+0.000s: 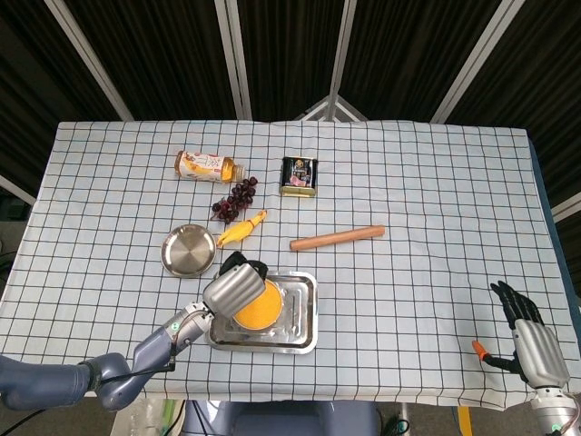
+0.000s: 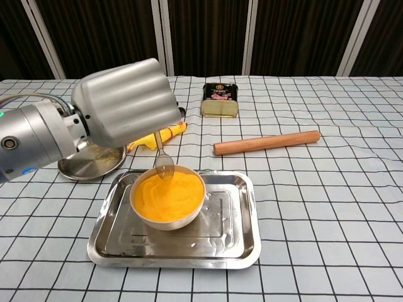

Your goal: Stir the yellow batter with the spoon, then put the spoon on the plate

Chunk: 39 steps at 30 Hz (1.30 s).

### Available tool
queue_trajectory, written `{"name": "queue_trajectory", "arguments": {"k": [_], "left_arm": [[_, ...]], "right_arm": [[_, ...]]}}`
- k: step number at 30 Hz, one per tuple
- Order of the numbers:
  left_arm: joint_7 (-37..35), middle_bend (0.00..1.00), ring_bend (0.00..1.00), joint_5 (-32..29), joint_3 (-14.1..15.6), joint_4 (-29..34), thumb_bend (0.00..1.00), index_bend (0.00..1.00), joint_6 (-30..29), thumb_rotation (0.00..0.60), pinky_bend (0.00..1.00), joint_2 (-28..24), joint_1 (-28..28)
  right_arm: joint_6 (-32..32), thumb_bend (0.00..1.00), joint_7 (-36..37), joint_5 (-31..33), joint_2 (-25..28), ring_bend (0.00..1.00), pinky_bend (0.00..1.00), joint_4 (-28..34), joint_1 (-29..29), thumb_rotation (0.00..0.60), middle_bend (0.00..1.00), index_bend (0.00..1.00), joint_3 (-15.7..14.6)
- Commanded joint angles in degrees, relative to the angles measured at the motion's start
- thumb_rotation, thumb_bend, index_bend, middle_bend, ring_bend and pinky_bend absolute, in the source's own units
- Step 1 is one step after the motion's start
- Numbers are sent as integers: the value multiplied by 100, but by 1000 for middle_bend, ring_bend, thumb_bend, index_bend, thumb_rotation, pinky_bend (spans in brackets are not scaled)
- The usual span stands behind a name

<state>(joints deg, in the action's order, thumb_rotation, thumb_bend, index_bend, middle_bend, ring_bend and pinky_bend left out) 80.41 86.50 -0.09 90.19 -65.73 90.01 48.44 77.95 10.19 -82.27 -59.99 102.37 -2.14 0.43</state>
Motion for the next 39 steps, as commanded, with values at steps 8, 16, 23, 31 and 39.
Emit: {"name": "queue_trajectory", "arguments": {"k": [8, 16, 23, 31, 39], "left_arm": [[-49, 1000, 1000, 4, -12, -220, 635, 807, 136, 600, 973, 165, -74], [-19, 1000, 1000, 72, -19, -240, 635, 807, 247, 600, 972, 293, -84], [25, 1000, 1000, 87, -60, -192, 634, 811, 261, 600, 972, 431, -131], [43, 1000, 1000, 100, -227, -7, 635, 811, 221, 600, 973, 537, -136], [91, 1000, 1000, 135, -325, 167, 634, 812, 194, 600, 972, 519, -147]], "right_arm": [[-18, 316, 8, 19, 11, 0, 0, 8, -2, 600, 0, 0, -1], [-20, 317, 4, 24, 13, 0, 0, 15, -1, 600, 0, 0, -1], [-11, 317, 2, 25, 19, 0, 0, 13, 5, 600, 0, 0, -2], [-23, 317, -16, 27, 14, 0, 0, 7, 0, 600, 0, 0, -4], [-25, 317, -8, 20, 20, 0, 0, 10, -1, 600, 0, 0, -6]]}}
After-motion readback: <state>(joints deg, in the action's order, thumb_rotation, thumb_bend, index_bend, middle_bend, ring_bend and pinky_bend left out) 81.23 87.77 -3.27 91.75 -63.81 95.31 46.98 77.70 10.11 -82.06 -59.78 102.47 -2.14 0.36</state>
